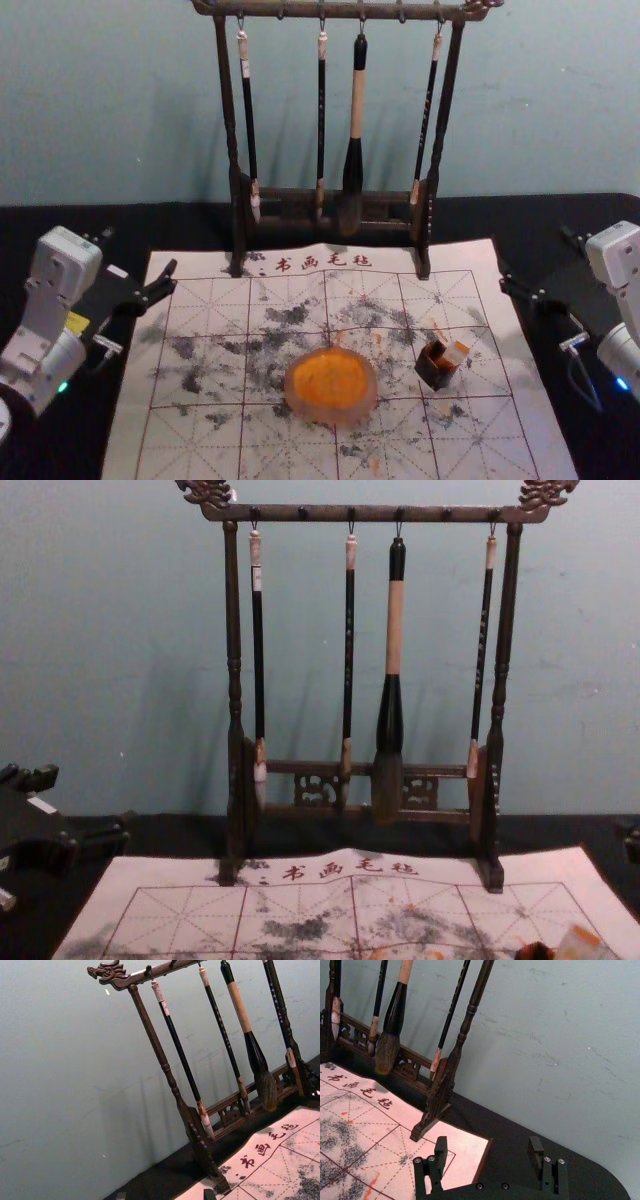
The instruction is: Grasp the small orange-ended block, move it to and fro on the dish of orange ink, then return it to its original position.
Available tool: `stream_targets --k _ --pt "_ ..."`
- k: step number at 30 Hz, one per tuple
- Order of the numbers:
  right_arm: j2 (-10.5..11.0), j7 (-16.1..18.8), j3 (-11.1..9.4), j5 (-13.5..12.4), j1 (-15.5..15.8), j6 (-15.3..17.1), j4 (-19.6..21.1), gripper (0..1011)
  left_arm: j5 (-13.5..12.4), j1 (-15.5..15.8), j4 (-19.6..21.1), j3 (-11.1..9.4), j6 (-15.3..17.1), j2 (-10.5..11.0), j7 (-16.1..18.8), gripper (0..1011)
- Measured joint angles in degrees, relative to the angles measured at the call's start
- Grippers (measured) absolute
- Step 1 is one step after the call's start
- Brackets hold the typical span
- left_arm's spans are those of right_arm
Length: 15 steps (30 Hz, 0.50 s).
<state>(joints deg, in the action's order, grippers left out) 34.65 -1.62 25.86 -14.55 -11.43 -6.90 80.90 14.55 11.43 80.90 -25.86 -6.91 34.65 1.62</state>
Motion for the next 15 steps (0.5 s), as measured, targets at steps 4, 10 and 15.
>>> stream_targets --k 4,10,15 --pt "-0.04 0.42 -0.65 -0.15 0.21 -0.38 0.04 1002 0.0 0.0 0.0 0.0 0.0 0.0 0.0 1001" --pt "0.53 3.64 -3.08 -2.71 1.55 -2.69 1.17 1002 0.0 0.0 0.0 0.0 0.0 0.0 0.0 1001" --pt "2.05 6.96 -4.56 -4.9 4.09 -3.37 3.95 1002 0.0 0.0 0.0 0.0 0.0 0.0 0.0 1002"
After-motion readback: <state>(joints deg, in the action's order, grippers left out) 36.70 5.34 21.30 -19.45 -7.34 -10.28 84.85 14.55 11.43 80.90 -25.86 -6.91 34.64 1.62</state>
